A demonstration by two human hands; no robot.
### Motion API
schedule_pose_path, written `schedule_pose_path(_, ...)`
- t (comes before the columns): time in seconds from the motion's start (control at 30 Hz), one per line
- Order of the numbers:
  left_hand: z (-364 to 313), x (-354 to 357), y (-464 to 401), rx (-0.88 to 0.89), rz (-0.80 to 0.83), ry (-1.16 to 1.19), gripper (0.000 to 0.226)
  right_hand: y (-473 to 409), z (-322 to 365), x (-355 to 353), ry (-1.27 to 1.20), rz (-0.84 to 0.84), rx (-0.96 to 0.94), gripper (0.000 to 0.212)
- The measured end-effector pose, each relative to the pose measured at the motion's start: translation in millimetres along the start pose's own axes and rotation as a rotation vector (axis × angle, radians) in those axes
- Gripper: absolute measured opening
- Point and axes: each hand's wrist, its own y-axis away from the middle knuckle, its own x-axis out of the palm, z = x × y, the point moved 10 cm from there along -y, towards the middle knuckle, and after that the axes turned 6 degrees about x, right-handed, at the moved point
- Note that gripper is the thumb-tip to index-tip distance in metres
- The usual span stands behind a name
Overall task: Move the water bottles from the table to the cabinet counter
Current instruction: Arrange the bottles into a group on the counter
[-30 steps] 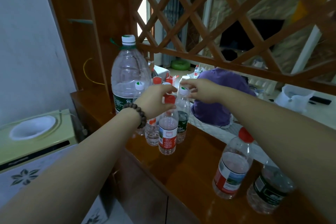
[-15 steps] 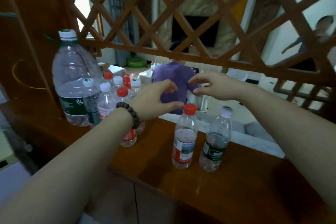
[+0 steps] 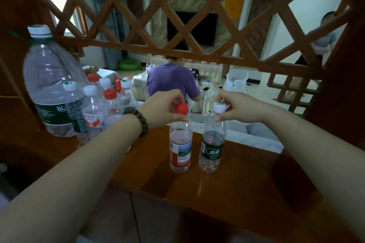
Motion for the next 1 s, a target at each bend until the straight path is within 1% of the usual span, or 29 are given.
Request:
schedule_pose_path(0.13,9,-14,8,-0.049,-0.017,-0.049,0.045,-14,14,4,0.006,-0.008,-0.045,0.036)
schedule_pose_path(0.23,22,-37,19,-0.093,-0.065,-0.071,0.045,-29,33,6,-0.016,-0.021,-0.083,0.037)
schedule_pose_path(0.4,47,-77,44,-0.183,-0.166,-0.1,0.043,-63,75,9,-0.127,-0.084,-0.156,0.04)
schedule_pose_path(0.47,55,-85,52,-0.209,-0.172,-0.106,0.043,-76,94,13,-0.162,-0.101,-0.179,0.041)
schedule_pose_path(0.67,74,-84,60,-0.261,-0.134,-0.167,0.046,-111,135,42,-0.23,-0.044,-0.252,0.045)
schedule_pose_path(1.0,109,-78,60,-0.35,-0.164,-0.174,0.043,-139,157,58,-0.267,-0.024,-0.282,0.042)
